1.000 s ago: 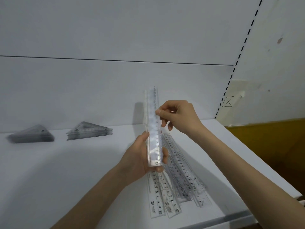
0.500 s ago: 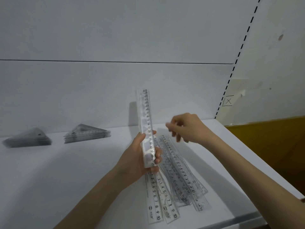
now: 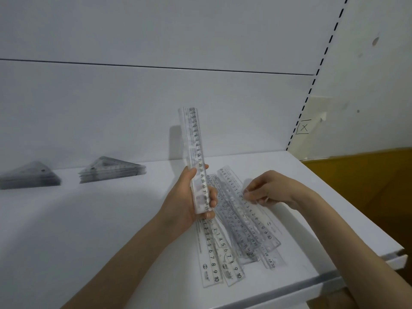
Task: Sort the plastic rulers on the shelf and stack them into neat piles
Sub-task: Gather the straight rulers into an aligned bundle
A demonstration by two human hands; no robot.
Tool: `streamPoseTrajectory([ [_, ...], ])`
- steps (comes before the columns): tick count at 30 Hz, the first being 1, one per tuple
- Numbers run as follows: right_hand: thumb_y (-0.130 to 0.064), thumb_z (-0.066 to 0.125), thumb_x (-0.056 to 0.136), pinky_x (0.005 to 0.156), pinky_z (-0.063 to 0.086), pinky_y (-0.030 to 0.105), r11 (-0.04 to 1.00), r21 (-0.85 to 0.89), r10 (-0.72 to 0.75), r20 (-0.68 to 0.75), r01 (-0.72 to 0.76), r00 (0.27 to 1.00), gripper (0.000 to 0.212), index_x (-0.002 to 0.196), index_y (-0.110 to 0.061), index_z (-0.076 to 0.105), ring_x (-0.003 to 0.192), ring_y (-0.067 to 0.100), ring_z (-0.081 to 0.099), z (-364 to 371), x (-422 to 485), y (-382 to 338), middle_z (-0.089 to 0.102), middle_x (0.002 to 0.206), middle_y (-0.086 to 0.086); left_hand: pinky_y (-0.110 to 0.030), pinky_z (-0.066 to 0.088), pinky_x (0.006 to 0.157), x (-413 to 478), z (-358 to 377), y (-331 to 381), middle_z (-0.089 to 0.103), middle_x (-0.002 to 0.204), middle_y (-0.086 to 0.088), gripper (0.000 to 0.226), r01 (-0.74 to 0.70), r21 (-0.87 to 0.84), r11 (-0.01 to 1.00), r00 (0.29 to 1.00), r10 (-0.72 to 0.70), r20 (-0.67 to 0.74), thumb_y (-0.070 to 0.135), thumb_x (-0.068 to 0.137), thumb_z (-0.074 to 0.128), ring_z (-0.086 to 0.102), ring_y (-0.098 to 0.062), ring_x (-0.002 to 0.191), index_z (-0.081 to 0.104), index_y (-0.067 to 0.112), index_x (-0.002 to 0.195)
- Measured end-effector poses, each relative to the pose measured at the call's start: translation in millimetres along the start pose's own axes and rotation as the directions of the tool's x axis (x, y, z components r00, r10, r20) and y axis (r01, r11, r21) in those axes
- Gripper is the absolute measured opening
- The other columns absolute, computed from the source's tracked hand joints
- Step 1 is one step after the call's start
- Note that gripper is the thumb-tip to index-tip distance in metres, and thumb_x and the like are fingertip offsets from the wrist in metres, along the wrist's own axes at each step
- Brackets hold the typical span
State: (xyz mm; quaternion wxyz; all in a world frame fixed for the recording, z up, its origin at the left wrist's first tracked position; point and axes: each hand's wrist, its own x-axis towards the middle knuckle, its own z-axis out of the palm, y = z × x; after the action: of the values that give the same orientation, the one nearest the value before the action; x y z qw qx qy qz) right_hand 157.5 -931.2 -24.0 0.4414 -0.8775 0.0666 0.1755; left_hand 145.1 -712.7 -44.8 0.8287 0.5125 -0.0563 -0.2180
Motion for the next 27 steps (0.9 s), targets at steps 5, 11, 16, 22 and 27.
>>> streamPoseTrajectory([
  [5,-0.005,0.065,0.087,0.041,0.034,0.017,0.955,0.283,-0.097,-0.006,0.095,0.995,0.007,0.083,0.0,0.066,0.048,0.01,0.049,-8.8,-11.2,-2.7,0.069,0.073,0.012,-0.025,0.031,0.046,-1.1,3.3,-0.7,0.051,0.063,-0.011,0.029,0.004,0.005,1.0,0.999,-0.004,0.036,0.04,0.099,0.031,0.046,-0.02,0.053,0.049,0.021,0.11],
  [11,0.002,0.053,0.09,0.038,0.032,0.015,0.822,0.51,-0.287,-0.011,0.253,0.958,0.018,0.073,-0.004,0.053,0.043,0.009,0.044,-6.6,-12.9,-22.9,0.07,0.09,0.023,-0.024,0.034,0.045,-1.2,2.8,0.1,0.053,0.064,-0.011,0.031,0.035,-0.012,0.999,0.998,-0.034,0.059,0.042,0.098,0.031,0.046,-0.02,0.054,0.054,0.023,0.107],
  [16,0.0,0.062,0.077,0.037,0.031,0.013,0.727,0.61,-0.411,0.015,0.317,0.912,0.019,0.069,-0.006,0.046,0.048,0.015,0.043,-0.1,-0.1,-21.9,0.07,0.073,0.015,-0.024,0.039,0.046,3.7,3.9,-3.2,0.054,0.066,-0.013,0.031,0.052,0.017,0.998,0.998,-0.053,0.039,0.043,0.097,0.032,0.048,-0.021,0.052,0.055,0.025,0.108],
  [22,-0.002,0.062,0.069,0.031,0.031,0.01,0.475,0.822,-0.492,-0.048,0.315,0.869,0.02,0.067,-0.008,0.043,0.036,0.006,0.041,14.0,14.8,-9.0,0.056,0.062,0.026,-0.025,0.036,0.048,7.6,3.3,-8.6,0.055,0.066,-0.013,0.032,0.053,0.024,0.998,0.995,-0.055,0.082,0.043,0.097,0.031,0.048,-0.022,0.052,0.052,0.025,0.112],
  [27,-0.03,0.084,0.061,0.038,0.038,0.007,0.398,0.857,-0.55,-0.062,0.327,0.833,0.026,0.066,-0.013,0.065,0.043,0.002,0.047,20.8,14.3,-9.8,0.062,0.067,0.004,-0.024,0.04,0.045,7.5,2.2,-6.7,0.057,0.067,-0.013,0.035,0.013,0.053,0.999,0.994,-0.018,0.104,0.045,0.086,0.04,0.051,-0.022,0.053,0.051,0.024,0.112],
])
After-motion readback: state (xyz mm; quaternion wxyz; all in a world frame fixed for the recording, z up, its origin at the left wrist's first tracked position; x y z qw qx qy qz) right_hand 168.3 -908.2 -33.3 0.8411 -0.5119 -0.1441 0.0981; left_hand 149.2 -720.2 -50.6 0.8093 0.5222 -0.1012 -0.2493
